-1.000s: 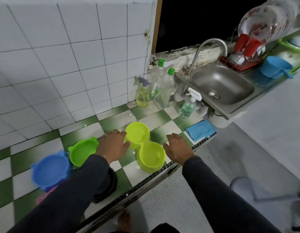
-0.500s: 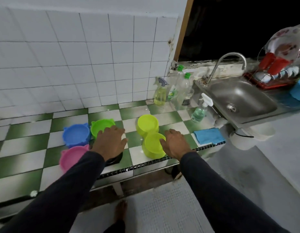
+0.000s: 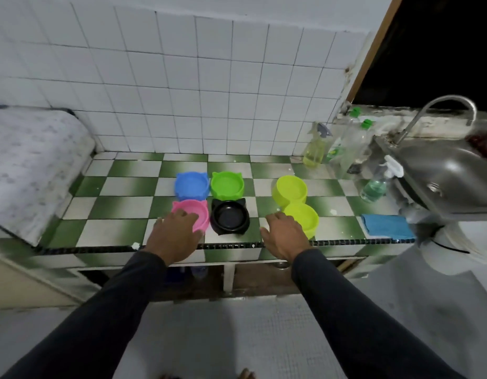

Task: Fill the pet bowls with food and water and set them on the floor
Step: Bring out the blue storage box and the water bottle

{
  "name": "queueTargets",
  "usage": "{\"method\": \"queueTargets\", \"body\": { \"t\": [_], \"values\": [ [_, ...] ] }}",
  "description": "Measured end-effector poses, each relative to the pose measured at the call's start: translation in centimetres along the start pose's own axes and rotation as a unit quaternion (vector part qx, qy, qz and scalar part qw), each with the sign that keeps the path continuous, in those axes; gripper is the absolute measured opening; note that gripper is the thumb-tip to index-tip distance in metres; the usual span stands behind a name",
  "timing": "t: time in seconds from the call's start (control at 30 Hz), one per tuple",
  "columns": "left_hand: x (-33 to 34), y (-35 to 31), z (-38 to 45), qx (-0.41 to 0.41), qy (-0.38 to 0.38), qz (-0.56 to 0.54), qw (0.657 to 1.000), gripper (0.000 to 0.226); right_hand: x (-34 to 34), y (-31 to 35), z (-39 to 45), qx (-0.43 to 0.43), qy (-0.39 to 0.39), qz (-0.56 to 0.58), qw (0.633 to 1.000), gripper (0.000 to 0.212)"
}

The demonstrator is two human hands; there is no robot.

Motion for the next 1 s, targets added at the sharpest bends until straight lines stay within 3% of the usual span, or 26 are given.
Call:
{"method": "queueTargets", "body": {
  "t": [0.23,0.6,1.0],
  "values": [
    [2.1,8.7,-5.9,-0.049,0.024,-0.019,0.998,0.047,3.4,9.0,-2.1,-0.021,0.023,0.016,0.999,0.039],
    [5.4,20.6,-14.0,-0.042,0.057,-0.017,0.997,0.041,10.8,22.1,-6.8,-0.027,0.073,0.026,0.997,0.040],
    [12.4,26.1,-16.7,-0.089,0.141,-0.066,0.984,0.045,18.6,26.7,-6.9,-0.034,0.171,0.037,0.984,0.050]
  ]
}}
Point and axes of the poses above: each hand's wrist, its own z-axis towards the middle knuckle, its own x-axis out of the palm, y = z × x, the point moved 3 cm from there along z, towards the middle knuckle, and after that the axes turned 7 degrees about y, right-handed, at the moved point
